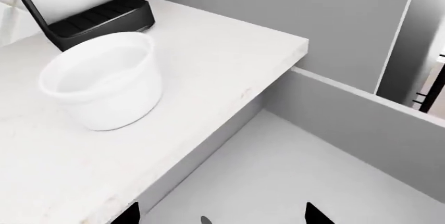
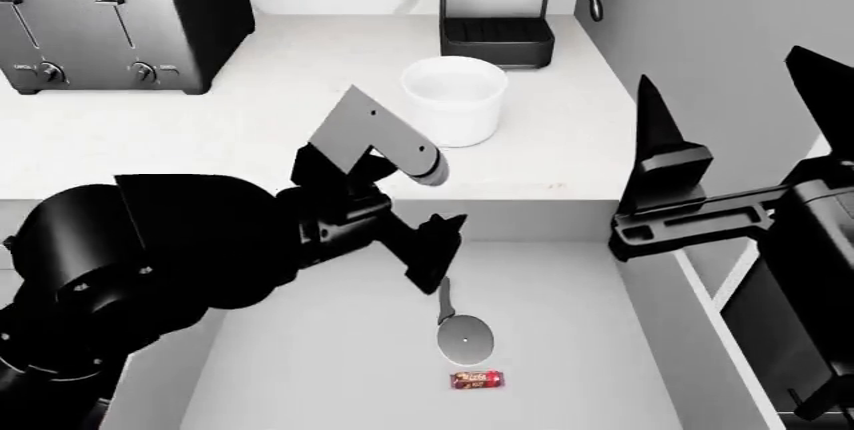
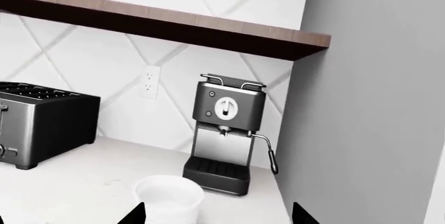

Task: Place the bar in the bowl and close the drawer.

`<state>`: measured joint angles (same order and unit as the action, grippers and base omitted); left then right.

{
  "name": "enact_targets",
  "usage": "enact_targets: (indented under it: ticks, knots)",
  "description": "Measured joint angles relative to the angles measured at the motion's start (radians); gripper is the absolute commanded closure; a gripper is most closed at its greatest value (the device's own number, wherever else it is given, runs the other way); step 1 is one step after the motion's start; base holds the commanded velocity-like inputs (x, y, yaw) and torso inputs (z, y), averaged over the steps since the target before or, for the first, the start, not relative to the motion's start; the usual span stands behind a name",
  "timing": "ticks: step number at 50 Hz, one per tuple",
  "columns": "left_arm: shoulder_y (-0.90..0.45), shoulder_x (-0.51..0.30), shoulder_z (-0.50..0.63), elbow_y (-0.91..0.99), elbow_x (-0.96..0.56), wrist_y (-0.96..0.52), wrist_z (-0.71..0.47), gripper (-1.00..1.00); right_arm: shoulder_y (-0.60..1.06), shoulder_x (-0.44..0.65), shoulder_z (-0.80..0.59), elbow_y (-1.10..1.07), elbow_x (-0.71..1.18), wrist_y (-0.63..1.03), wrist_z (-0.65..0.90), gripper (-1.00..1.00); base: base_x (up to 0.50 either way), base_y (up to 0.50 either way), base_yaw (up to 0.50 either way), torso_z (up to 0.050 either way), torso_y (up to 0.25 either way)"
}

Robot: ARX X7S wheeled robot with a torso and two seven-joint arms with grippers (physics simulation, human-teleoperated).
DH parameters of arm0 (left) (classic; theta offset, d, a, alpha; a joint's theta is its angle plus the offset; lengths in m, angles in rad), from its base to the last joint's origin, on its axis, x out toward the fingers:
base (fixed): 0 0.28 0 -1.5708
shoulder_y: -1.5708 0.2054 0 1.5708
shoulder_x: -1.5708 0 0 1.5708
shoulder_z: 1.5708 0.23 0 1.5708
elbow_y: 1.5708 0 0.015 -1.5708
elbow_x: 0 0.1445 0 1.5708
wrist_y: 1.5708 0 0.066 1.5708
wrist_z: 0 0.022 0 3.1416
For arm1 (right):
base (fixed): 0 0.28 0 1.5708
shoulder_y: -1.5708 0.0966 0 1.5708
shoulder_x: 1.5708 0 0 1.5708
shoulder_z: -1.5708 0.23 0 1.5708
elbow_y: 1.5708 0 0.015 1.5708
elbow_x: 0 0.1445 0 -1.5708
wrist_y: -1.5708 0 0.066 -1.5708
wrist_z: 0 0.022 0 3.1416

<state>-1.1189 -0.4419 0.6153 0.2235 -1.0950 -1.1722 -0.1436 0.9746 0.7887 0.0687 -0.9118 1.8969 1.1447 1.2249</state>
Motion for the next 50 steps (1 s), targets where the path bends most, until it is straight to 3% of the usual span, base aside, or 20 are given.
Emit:
enact_targets:
  ticks: [25, 50]
  knots:
    - [0.043, 0.094, 0.201, -0.151, 0.109, 0.055, 0.126, -1.00, -0.051, -0.024, 0.010, -0.002, -0.054, 0.005, -0.046, -1.00, 0.00, 0.00, 0.00, 0.000, 0.000]
    - [0.095, 0.161, 0.324, -0.273, 0.192, 0.131, 0.188, -1.00, -0.087, -0.041, 0.012, -0.003, -0.097, 0.004, -0.077, -1.00, 0.00, 0.00, 0.00, 0.000, 0.000]
